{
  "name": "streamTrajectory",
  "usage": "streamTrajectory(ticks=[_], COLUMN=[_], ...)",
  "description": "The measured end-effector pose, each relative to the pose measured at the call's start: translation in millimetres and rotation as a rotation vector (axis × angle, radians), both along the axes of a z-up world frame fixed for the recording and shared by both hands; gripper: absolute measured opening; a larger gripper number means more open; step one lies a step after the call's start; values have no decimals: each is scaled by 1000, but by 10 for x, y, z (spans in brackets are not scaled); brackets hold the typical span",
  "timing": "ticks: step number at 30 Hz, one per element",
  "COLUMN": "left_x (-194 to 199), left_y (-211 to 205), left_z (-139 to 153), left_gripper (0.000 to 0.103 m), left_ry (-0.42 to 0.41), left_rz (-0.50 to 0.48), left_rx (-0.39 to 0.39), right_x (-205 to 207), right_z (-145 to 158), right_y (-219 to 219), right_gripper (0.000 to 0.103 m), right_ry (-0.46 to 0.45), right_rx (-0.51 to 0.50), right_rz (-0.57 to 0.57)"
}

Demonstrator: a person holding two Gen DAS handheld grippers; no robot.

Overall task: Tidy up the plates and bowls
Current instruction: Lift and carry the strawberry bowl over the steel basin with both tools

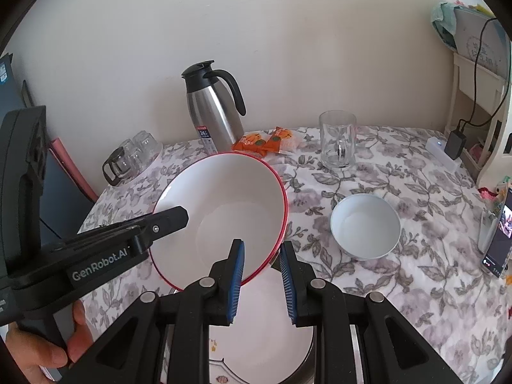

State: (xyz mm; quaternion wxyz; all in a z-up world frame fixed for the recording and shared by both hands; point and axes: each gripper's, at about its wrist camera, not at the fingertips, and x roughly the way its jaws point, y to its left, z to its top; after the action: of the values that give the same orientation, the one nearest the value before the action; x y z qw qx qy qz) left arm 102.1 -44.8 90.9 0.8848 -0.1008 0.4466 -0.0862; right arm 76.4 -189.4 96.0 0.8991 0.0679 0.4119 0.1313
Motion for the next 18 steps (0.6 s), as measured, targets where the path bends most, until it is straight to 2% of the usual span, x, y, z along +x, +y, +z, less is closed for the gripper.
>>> streamTrajectory(ticks=[11, 18], left_x=[-180, -246], left_y=[30, 77], left_z=[-192, -479], left_gripper=[18, 18], left_ry=[57, 149], left_rz=[-17, -19], left_rx=[-21, -54], right_x=[-151, -204], right_z=[-256, -520], right_y=[-7, 8], right_gripper=[25, 25], right_ry=[76, 156], right_rx=[5, -16], right_rz=[13, 14])
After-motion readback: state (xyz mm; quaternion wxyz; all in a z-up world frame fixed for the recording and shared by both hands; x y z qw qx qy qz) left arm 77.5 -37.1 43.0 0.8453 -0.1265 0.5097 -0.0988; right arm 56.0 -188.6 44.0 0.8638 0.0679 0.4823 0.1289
